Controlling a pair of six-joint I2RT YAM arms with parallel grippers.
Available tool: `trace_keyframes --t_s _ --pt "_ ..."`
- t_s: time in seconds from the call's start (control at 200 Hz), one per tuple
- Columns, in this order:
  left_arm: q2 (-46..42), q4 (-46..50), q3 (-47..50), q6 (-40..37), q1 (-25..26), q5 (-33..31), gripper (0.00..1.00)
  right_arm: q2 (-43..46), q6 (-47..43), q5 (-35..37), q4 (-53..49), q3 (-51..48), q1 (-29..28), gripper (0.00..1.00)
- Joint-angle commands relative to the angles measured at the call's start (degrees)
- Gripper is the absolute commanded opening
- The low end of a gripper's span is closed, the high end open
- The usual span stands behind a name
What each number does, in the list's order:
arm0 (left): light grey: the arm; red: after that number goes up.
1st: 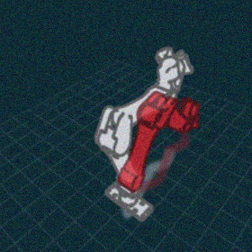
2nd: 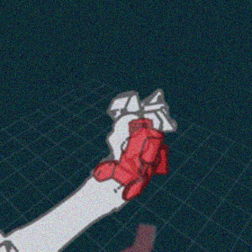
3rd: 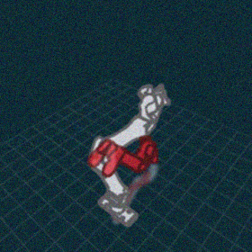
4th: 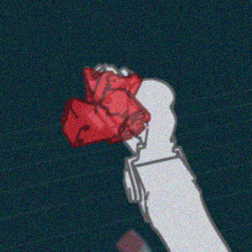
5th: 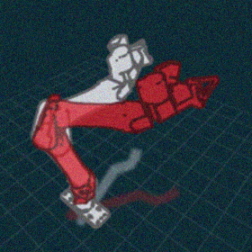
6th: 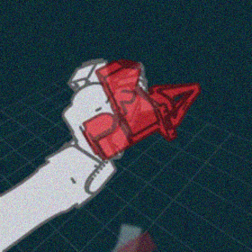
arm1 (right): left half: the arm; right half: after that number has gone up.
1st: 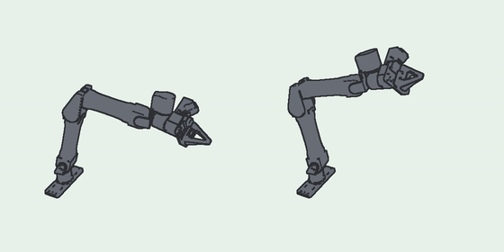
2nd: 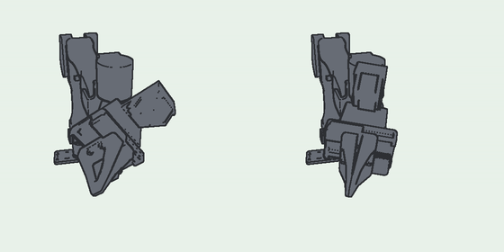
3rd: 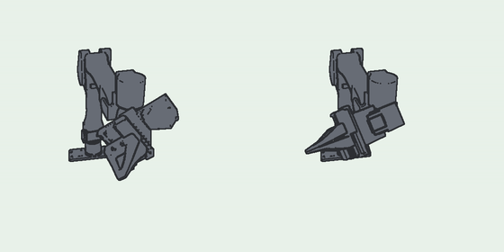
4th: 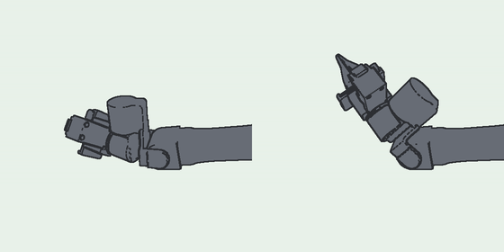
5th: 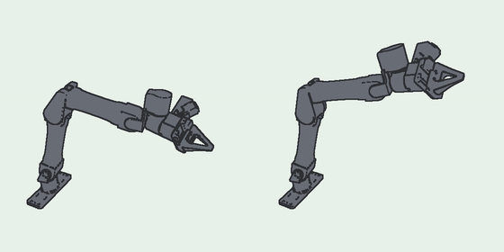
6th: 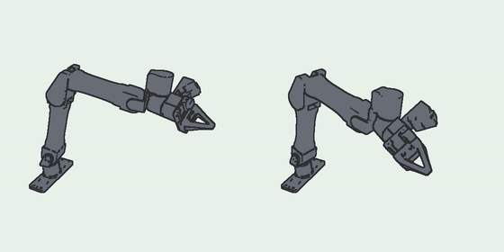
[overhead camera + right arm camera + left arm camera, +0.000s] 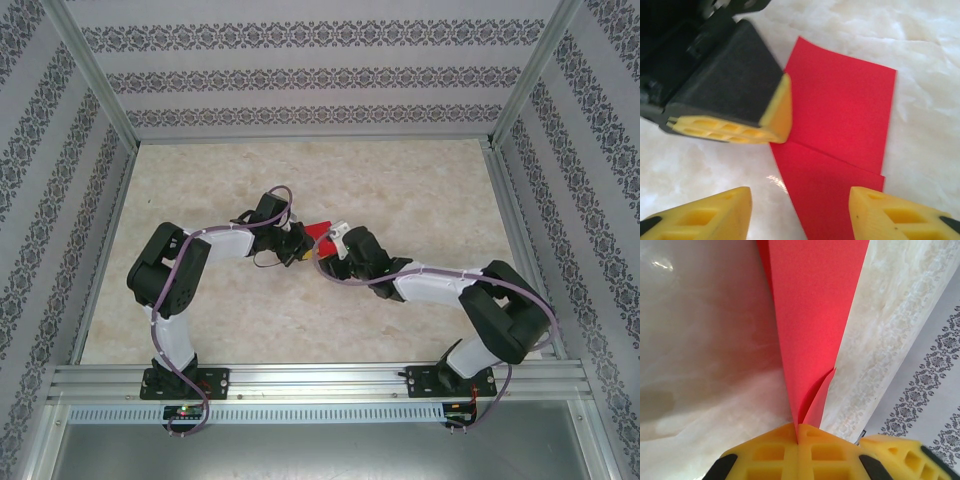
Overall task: Fold a paper plane with a square sheet of paper (pick it up from the middle)
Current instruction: Fold the wing for the fifth time at the center of the table.
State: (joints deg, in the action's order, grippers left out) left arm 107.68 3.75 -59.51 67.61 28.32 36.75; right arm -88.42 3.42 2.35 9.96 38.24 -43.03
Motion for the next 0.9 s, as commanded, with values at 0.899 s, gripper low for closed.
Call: trace_keyframes --t_s 0.899 --pt "-2.91 5.97 -2.84 -1.52 0.18 -1.51 0.03 -10.03 -13.92 4.50 17.73 -3.35 -1.23 0.18"
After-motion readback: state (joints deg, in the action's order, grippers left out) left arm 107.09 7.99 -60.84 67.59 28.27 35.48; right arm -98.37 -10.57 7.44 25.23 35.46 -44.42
